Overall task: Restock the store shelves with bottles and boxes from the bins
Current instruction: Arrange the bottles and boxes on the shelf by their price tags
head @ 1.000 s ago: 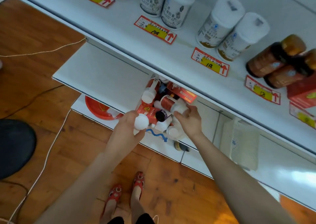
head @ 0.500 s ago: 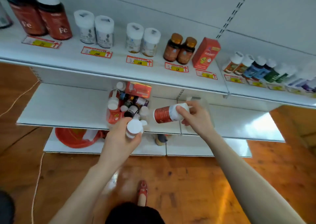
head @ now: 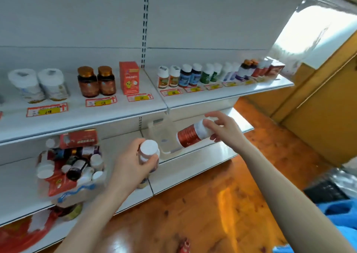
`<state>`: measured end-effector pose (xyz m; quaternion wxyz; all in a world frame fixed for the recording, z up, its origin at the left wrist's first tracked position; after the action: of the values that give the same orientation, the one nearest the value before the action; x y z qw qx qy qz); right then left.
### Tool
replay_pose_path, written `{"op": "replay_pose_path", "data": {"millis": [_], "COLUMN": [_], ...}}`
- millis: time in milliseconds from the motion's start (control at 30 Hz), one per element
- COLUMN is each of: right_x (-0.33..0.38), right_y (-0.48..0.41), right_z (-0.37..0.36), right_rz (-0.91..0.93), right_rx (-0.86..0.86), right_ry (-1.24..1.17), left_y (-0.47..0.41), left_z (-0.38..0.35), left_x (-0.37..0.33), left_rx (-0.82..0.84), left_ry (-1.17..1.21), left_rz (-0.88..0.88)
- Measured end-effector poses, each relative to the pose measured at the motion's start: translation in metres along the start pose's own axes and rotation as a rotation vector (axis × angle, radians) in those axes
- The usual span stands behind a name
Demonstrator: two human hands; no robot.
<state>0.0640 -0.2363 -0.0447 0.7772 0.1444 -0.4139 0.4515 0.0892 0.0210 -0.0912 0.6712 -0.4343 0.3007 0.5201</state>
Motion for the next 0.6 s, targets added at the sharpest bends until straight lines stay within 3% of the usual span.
{"op": "replay_pose_path", "data": {"millis": [200,600], "right_x": [-0.057,-0.165], "right_y": [-0.051,-0.117], "right_z": [0.093,0.232], "right_rz": [-0.015,-0.125], "right_rx": [-0.113,-0.236], "right_ry": [0.028,0.026], "left_y": [-0.032,-0.049], "left_z": [-0.096,-0.270], "left_x": [-0.063,-0.168], "left_rx": [0.063,0.210], "left_ry": [0.194,0.231], "left_rz": [0.036,-0.097]}}
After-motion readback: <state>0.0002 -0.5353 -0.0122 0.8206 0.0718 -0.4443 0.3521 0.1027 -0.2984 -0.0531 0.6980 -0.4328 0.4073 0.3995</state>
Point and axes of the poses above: each hand's wrist, its own y-axis away from the middle knuckle, its own z-axis out of the back of the hand, x = y × z, the point moved 6 cm from there along -y, towards the middle knuckle, and after that the axes turned 13 degrees about -x, right-handed, at the moved point
